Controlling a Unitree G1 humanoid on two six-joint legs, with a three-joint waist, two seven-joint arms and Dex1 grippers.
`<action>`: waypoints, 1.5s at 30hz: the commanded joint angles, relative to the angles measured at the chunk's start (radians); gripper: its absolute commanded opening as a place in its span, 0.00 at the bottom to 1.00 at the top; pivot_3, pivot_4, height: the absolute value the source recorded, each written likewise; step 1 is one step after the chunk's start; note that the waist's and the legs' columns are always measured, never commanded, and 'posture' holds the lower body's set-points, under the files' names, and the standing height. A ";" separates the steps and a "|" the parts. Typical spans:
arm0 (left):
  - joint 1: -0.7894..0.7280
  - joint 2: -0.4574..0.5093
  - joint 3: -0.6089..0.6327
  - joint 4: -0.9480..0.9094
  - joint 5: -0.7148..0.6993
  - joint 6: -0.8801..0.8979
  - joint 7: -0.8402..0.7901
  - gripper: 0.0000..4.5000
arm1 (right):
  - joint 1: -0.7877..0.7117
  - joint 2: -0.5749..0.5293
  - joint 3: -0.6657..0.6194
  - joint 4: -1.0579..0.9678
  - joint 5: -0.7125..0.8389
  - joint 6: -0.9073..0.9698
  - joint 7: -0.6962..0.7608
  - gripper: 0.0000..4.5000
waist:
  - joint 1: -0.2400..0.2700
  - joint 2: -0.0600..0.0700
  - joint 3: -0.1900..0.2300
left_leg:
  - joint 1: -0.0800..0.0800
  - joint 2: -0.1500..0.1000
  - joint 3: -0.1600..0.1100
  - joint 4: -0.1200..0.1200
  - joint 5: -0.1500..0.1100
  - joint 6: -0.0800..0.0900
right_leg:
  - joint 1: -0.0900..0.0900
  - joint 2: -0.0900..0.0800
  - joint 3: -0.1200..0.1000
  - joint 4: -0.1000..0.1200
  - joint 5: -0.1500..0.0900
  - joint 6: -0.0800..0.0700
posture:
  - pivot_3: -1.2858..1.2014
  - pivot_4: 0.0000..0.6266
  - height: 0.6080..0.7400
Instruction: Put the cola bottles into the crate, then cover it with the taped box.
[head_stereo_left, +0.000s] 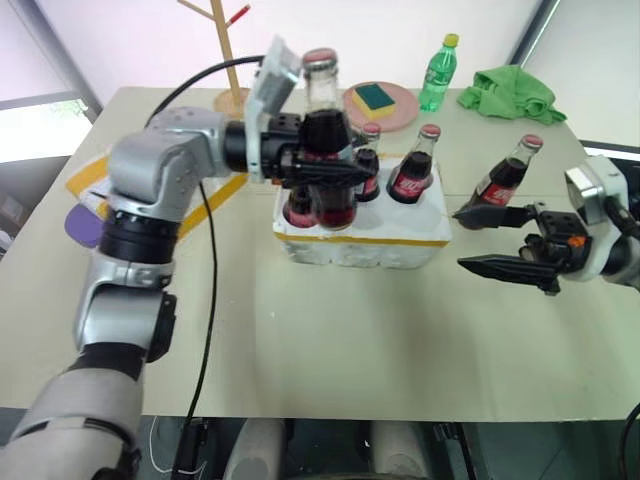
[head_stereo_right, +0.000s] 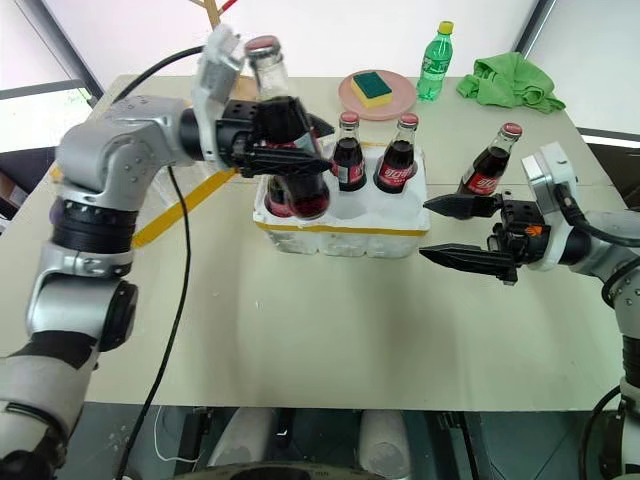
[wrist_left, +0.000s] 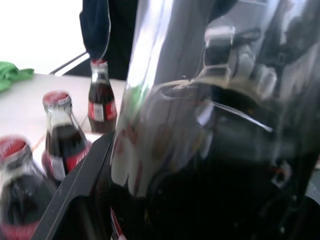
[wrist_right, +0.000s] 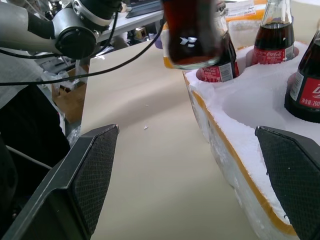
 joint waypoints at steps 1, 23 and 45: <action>-0.050 -0.045 0.000 0.035 0.055 -0.092 0.035 0.61 | 0.001 0.003 -0.038 -0.031 0.020 -0.016 -0.008 1.00 | -0.003 0.000 0.000 | 0.000 0.000 0.000 0.000 0.000 0.000 | 0.000 0.000 0.000 0.000 0.000 0.000 | 0.52 0.24 1.00; 0.020 -0.177 -0.068 -0.031 0.238 -0.053 0.240 0.61 | 0.015 0.032 -0.035 -0.034 0.022 -0.030 -0.038 1.00 | -0.002 0.000 0.000 | 0.000 0.000 0.000 0.000 0.000 0.000 | 0.000 0.000 0.000 0.000 0.000 0.000 | 0.52 0.24 1.00; 0.083 -0.186 -0.106 -0.130 0.267 0.091 0.352 0.99 | 0.004 0.035 -0.035 -0.030 0.021 -0.028 -0.039 1.00 | -0.001 0.000 0.000 | 0.005 0.000 0.000 0.001 0.000 0.000 | 0.005 0.000 0.000 0.000 0.000 0.000 | 0.52 0.24 1.00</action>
